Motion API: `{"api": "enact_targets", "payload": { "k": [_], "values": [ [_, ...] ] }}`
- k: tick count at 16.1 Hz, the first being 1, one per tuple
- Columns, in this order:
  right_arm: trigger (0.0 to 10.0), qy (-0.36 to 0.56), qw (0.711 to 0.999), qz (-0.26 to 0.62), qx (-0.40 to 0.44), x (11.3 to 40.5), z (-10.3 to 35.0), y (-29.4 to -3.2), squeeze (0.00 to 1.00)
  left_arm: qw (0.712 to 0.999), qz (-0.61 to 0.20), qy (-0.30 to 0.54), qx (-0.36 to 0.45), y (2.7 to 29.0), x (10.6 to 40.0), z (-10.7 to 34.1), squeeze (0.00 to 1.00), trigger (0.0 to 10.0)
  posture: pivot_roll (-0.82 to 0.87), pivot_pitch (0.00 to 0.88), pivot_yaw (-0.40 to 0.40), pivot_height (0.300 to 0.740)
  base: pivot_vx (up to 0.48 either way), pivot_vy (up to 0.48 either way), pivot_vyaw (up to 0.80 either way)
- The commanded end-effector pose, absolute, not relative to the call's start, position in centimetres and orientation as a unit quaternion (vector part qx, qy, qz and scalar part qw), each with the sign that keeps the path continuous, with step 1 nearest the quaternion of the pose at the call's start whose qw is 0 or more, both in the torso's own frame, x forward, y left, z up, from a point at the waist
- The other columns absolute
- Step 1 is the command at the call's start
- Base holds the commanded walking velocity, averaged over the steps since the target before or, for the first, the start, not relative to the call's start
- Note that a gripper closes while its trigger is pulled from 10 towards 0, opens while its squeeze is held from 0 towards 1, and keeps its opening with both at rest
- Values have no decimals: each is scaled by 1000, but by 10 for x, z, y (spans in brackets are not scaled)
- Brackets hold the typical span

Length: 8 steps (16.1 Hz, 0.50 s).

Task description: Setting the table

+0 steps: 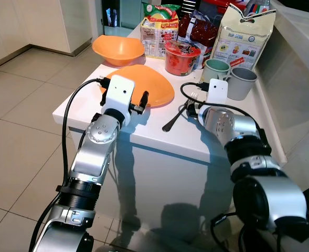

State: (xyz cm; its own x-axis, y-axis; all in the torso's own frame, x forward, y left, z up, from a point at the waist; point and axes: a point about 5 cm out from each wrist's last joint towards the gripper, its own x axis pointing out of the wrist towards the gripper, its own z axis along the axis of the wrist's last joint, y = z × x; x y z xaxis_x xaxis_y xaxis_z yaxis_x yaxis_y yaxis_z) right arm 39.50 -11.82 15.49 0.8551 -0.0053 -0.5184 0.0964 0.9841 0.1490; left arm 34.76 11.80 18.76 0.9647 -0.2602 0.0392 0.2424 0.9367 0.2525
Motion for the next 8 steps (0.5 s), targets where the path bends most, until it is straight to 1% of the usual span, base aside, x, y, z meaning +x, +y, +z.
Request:
{"api": "enact_targets", "payload": {
  "k": [1,5,8],
  "values": [
    [10000,299,949,-33,91,393,145,-122,0,982,-132,-44,127,114,349,191,0,10000,177,0,-123,740,0,0,0],
    [10000,292,952,-40,82,397,150,-126,0,983,-128,-48,124,113,349,192,0,10000,183,0,-144,740,0,0,0],
    [10000,284,953,-47,98,401,155,-130,0,983,-125,-49,123,113,348,192,0,10000,187,0,-149,740,0,0,0]
  ]
}}
